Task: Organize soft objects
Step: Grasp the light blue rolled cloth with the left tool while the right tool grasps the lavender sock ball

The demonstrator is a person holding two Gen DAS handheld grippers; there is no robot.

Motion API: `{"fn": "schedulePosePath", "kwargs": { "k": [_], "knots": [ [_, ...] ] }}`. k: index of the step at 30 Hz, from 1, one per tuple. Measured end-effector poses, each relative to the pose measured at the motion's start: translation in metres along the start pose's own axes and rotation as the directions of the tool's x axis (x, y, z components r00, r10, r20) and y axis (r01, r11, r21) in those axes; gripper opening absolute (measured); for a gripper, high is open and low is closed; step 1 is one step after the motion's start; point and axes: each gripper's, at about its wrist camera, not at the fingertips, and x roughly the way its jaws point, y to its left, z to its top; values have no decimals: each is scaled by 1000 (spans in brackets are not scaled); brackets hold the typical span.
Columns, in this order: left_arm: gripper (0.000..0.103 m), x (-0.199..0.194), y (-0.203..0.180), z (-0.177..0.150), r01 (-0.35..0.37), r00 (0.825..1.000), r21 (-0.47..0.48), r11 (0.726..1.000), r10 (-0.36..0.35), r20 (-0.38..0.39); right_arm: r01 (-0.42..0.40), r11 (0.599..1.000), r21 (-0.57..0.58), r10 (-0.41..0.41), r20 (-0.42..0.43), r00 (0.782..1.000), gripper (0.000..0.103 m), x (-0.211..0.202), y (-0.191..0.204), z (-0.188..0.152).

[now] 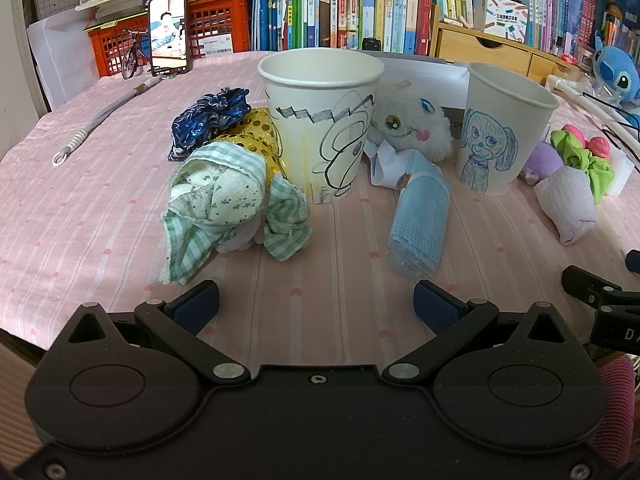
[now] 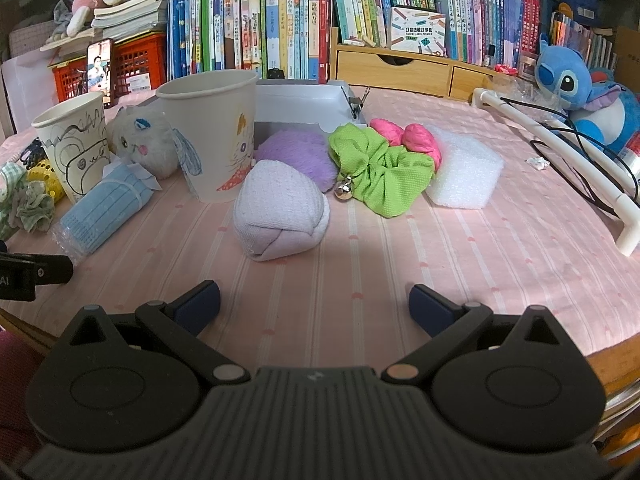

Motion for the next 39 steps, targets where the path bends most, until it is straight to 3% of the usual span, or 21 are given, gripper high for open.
{"fn": "schedulePosePath", "kwargs": {
  "k": [7, 12, 22, 33, 39],
  "knots": [
    [103, -3, 1, -5, 8, 999, 14, 1000, -9, 32, 9, 1000, 10, -9, 50, 999, 103, -3, 1, -8],
    [103, -11, -2, -3, 57, 998, 34, 998, -58, 32, -19, 1000, 23, 17, 64, 998, 103, -4, -3, -4],
    [99, -22, -20, 14, 118, 981, 61, 991, -126, 146, -76, 997, -35, 81, 194, 978, 102, -8, -3, 8],
    [86, -1, -37, 19, 118, 975, 94, 989, -133, 176, -77, 993, -92, 95, 214, 972, 96, 4, 0, 11],
    [70, 5, -38, 13, 127, 978, 96, 987, -141, 154, -86, 991, -101, 105, 199, 974, 90, 7, 1, 11]
  ]
}}
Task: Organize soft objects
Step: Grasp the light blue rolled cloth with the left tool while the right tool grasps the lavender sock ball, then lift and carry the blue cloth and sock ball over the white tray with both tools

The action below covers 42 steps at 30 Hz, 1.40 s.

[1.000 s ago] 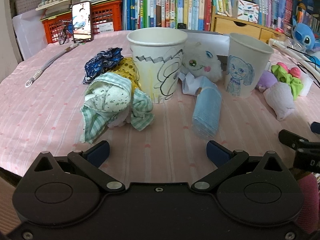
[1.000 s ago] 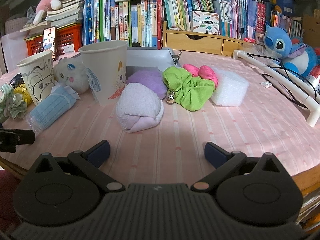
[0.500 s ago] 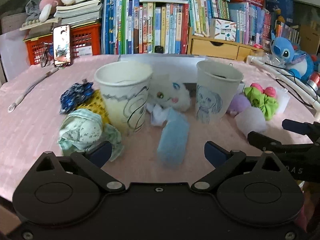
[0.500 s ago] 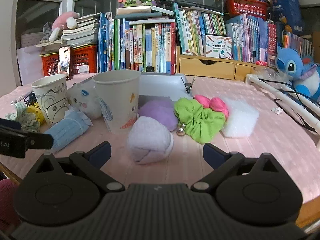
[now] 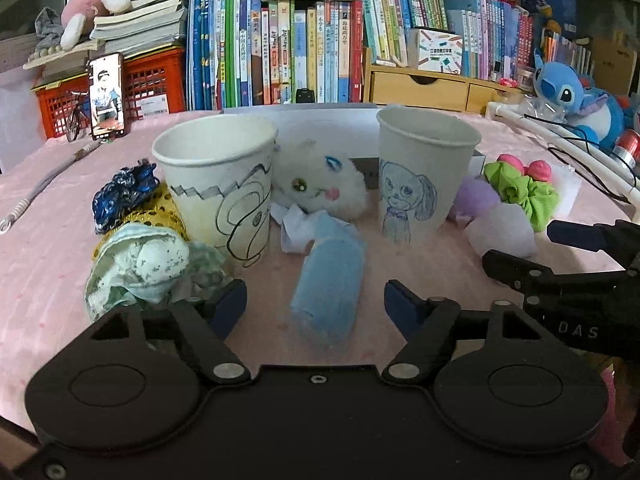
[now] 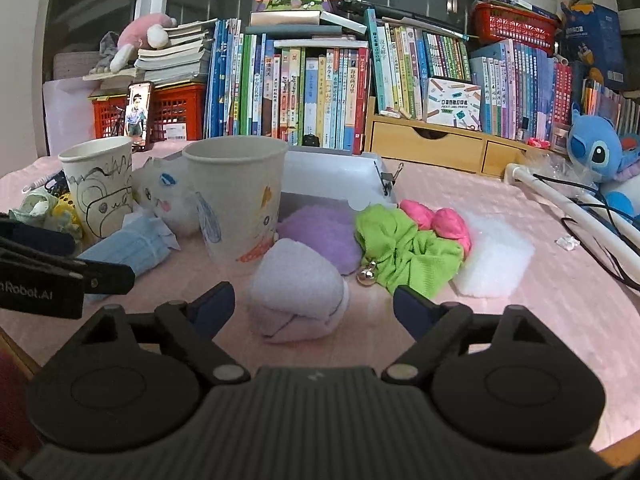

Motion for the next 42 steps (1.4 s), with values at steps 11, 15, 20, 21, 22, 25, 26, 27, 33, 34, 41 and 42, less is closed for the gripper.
{"fn": "schedulePosePath", "kwargs": {
  "k": [11, 15, 20, 21, 22, 25, 26, 27, 33, 34, 41, 42],
  "knots": [
    [51, 6, 3, -2, 16, 1000, -9, 1000, -16, -14, -21, 1000, 1, 21, -28, 999, 79, 7, 3, 0],
    [50, 9, 1, -2, 15, 1000, -4, 1000, -15, -9, -22, 1000, 6, 23, -37, 999, 78, 10, 4, -1],
    [33, 11, -3, 0, 13, 1000, 11, 1000, -12, -7, -25, 999, 21, 26, -53, 998, 69, 15, 3, -1],
    [32, 11, -4, 1, 13, 1000, 11, 1000, -13, -9, -27, 999, 24, 28, -56, 998, 68, 15, 2, -1],
    [27, 11, -4, 1, 16, 1000, 11, 1000, -16, -10, -33, 999, 27, 34, -57, 998, 64, 15, 2, 0],
    [22, 9, -5, 1, 24, 1000, 10, 1000, -24, -14, -31, 999, 18, 32, -53, 998, 59, 14, 4, 0],
    [22, 9, -5, 1, 24, 1000, 12, 1000, -24, -14, -29, 999, 15, 30, -51, 998, 59, 14, 5, 0],
    [22, 8, -5, 2, 25, 1000, 13, 1000, -25, -15, -28, 999, 16, 29, -47, 998, 58, 13, 5, 0],
    [22, -2, -5, 5, 40, 999, 9, 999, -40, 4, -28, 999, 20, 29, -19, 999, 58, 4, 5, 3],
    [22, -5, -5, 6, 45, 999, 10, 999, -45, 9, -28, 999, 18, 28, -11, 1000, 58, 2, 5, 4],
    [21, -24, -5, 17, 96, 995, -6, 995, -95, 34, -32, 999, 18, 31, 32, 999, 58, -10, 5, 14],
    [21, -26, -5, 19, 100, 994, -6, 995, -100, 37, -33, 999, 18, 33, 36, 999, 58, -11, 5, 15]
  ]
}}
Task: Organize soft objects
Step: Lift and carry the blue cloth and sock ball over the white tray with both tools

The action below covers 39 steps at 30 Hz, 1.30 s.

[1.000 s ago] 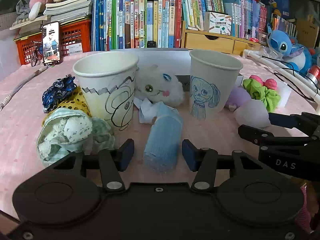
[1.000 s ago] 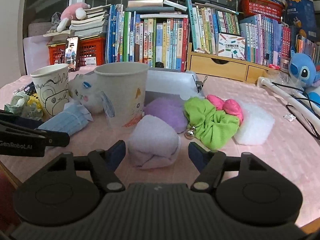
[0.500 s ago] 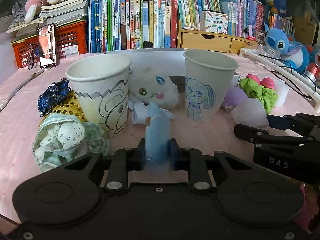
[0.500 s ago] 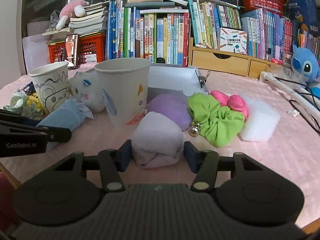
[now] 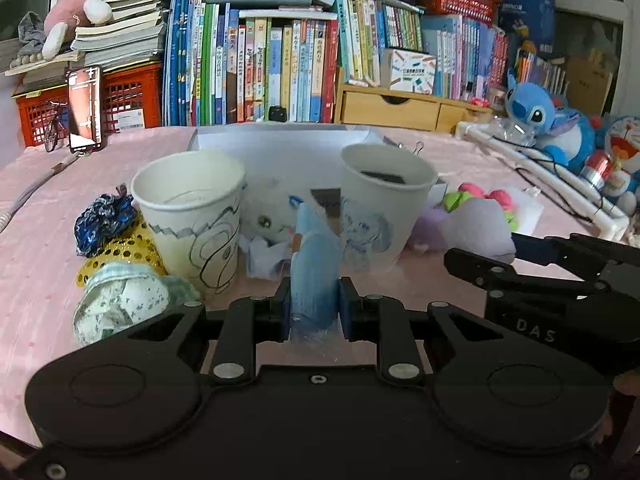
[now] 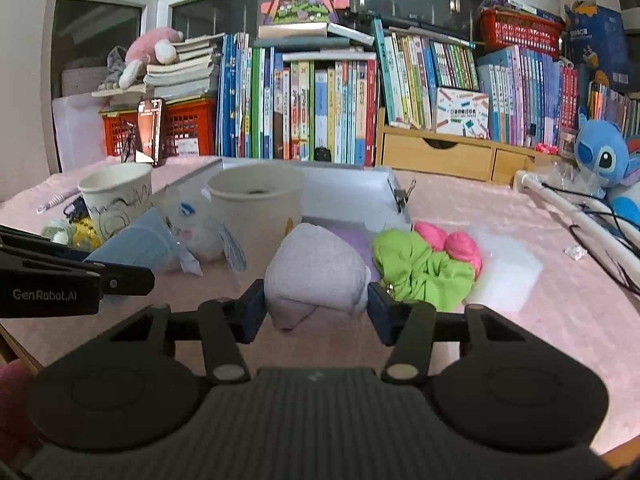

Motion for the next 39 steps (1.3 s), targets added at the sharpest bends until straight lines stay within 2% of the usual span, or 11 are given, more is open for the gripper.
{"fn": "schedulePosePath", "kwargs": {
  "k": [11, 16, 27, 31, 39],
  "knots": [
    [21, -23, 0, 29, 80, 997, -8, 997, -79, 23, -16, 999, 45, 15, 24, 1000, 58, -9, -7, 21],
    [21, -30, 1, 58, 101, 994, 10, 995, -101, 51, -20, 997, 79, 17, 44, 999, 58, -14, -17, 39],
    [21, -22, 9, 130, 92, 990, 14, 996, -93, 106, -16, 995, 101, 11, 55, 998, 58, 0, -41, 91],
    [21, -6, 19, 155, 93, 993, -21, 995, -92, 78, -40, 994, 102, 36, 47, 998, 58, 13, -48, 109],
    [21, 55, 42, 201, 91, 993, -107, 990, -99, -65, -88, 988, 131, 92, -26, 995, 58, 53, -63, 139]
  ]
}}
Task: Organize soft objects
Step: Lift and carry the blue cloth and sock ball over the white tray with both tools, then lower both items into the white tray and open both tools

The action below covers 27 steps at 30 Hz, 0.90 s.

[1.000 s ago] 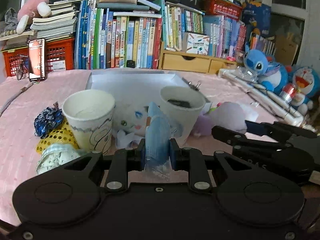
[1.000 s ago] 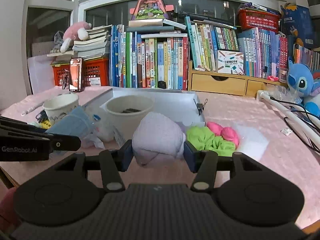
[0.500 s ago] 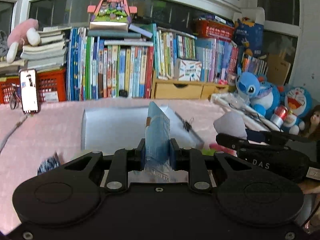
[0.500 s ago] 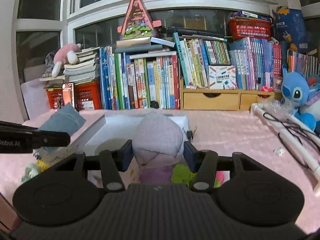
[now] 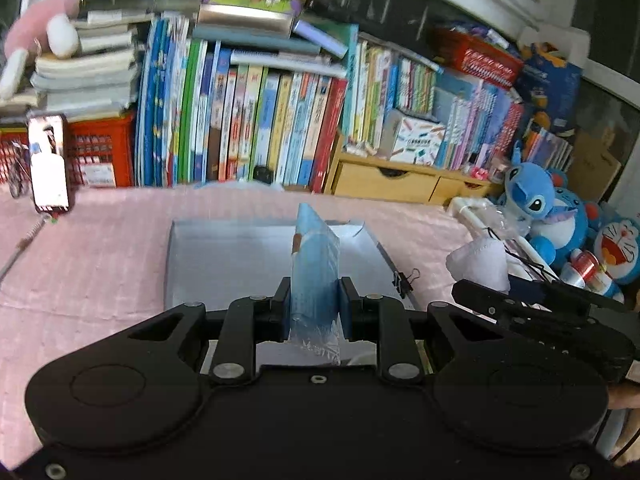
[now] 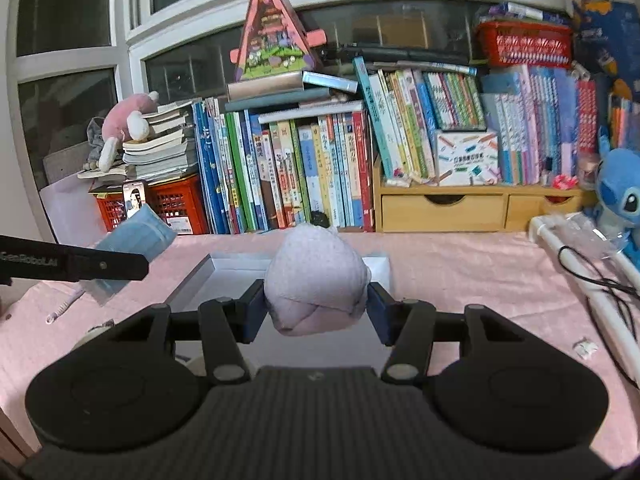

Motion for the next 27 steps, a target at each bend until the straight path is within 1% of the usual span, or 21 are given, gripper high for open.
{"fn": "schedulePosePath", "kwargs": {
  "k": [3, 6, 8, 12, 14, 16, 21, 24, 27],
  "knots": [
    [21, 25, 7, 14, -6, 998, -22, 1000, 4, -59, -17, 1000, 19, 18, -49, 999, 58, 17, -5, 7],
    [21, 50, 15, 25, -14, 992, -59, 998, 7, -122, -30, 999, 44, 35, -108, 994, 58, 36, -10, 13],
    [21, 68, 22, 31, -22, 985, -86, 996, 7, -170, -31, 998, 52, 38, -151, 988, 58, 49, -12, 14],
    [21, 97, 36, 40, -37, 972, -130, 991, 5, -235, -21, 999, 47, 32, -234, 972, 58, 76, -19, 13],
    [21, 110, 38, 43, -50, 964, -133, 990, 13, -265, -23, 999, 38, 32, -271, 962, 58, 88, -20, 12],
    [21, 123, 43, 44, -53, 953, -153, 987, 5, -302, -29, 999, 34, 39, -311, 950, 58, 100, -20, 11],
    [21, 157, 60, 41, -59, 923, -254, 965, -44, -381, -53, 999, 10, 52, -388, 920, 58, 125, -13, 10],
    [22, 172, 68, 38, -79, 913, -286, 955, -46, -405, -59, 998, 0, 53, -432, 900, 59, 139, -10, 8],
    [22, 185, 73, 34, -107, 903, -300, 948, -33, -428, -47, 999, -1, 41, -478, 878, 59, 151, -11, 3]
  ]
}}
